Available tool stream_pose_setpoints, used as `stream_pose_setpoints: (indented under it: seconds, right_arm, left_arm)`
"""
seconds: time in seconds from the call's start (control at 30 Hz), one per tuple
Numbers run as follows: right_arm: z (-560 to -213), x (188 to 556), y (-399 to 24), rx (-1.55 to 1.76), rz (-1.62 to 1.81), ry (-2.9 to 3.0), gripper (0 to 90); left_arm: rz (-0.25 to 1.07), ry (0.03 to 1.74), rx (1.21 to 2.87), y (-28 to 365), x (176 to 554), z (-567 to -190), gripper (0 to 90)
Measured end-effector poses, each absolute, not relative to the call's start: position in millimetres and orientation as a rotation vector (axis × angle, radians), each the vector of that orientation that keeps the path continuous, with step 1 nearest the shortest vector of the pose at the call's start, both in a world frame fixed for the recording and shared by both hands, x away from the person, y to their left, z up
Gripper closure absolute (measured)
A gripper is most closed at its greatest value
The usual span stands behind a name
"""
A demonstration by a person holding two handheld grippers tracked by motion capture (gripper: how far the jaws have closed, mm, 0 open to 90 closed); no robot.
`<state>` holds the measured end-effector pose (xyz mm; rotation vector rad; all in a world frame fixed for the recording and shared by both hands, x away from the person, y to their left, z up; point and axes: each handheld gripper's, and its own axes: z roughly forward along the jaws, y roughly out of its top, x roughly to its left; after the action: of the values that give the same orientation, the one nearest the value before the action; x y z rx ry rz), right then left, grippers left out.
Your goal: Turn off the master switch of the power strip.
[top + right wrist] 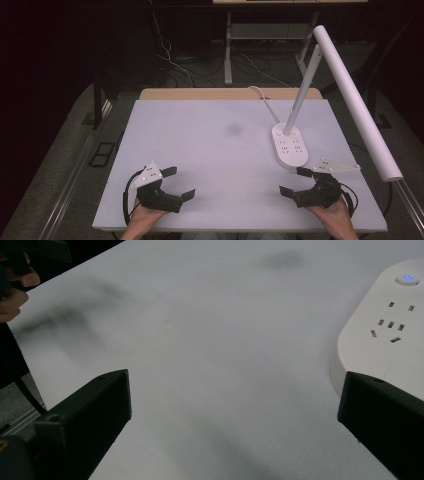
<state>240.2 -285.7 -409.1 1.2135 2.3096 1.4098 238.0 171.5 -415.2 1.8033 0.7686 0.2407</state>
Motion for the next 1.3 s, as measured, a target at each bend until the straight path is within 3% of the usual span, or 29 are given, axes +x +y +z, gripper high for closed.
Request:
stream_pose_setpoints:
  seconds: [1.3]
  right_arm:
    - [-400.3, 246.5, -280.4, 1.205, 1.321, 2.392, 0.3]
  left_arm:
    - [0.257, 0.78, 1.81, 171.7, 235.7, -415.4, 0.0]
